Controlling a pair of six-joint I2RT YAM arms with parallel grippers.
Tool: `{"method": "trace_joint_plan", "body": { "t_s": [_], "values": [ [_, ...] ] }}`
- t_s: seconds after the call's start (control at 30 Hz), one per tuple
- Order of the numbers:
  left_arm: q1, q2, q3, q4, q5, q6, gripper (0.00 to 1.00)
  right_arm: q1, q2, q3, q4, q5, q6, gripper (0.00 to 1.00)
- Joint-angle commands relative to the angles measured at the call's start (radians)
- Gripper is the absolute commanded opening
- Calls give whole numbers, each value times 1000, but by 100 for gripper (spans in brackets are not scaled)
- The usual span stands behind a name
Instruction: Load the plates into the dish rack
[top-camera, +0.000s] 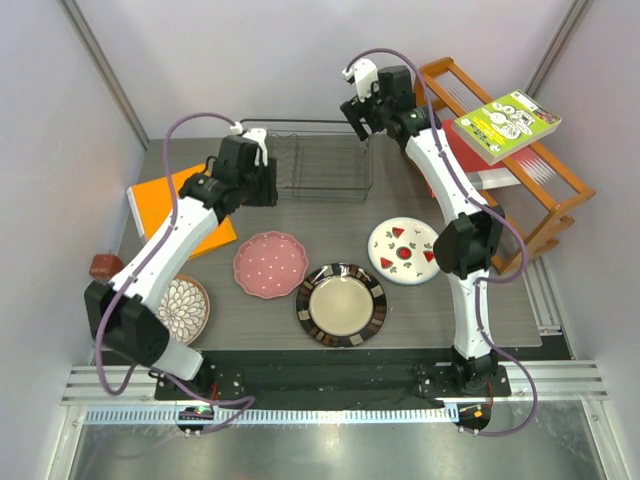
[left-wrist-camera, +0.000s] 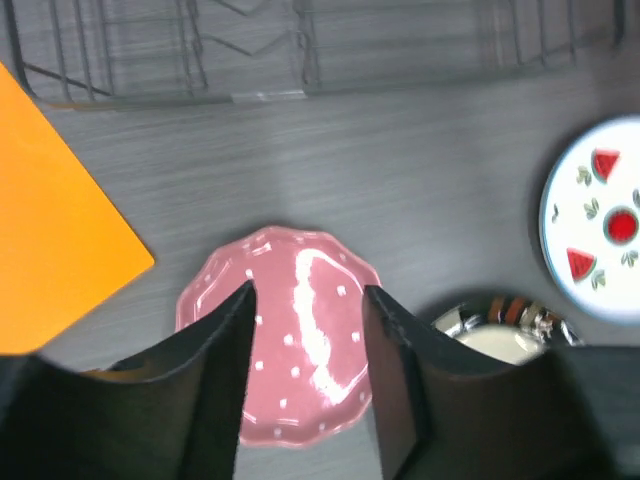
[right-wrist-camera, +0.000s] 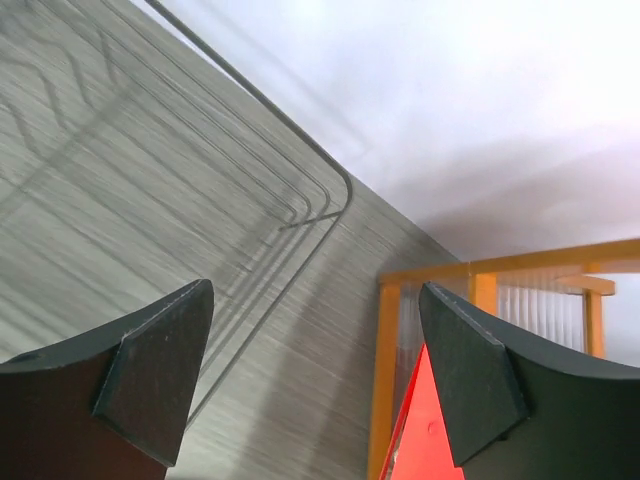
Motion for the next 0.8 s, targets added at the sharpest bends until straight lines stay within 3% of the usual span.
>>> {"method": "trace_joint_plan", "body": {
  "t_s": [0.0,0.07,0.1,0.17,0.3,0.43,0.77],
  "values": [
    [100,125,67,72,-27,-20,45,-8,105,57,-71,54,-57,88],
    [156,165,104,97,-31,-44,41,-20,117,35,-59,53,-45,88],
    [175,206,121,100,-9,-57,24,-25,122,26,-53,50,-27,87],
    [216,240,161,104,31,-61,0,-45,123,0,-19,44,-5,84],
    [235,291,190,121,55,-34,0,-71,110,-34,28,34,23,82],
    [233,381,242,97,86,-50,0,-69,84,-98,39,27,-52,75],
    [235,449,267,52,123,-83,0,4,-87,-429,68,82,-227,76]
  ]
}}
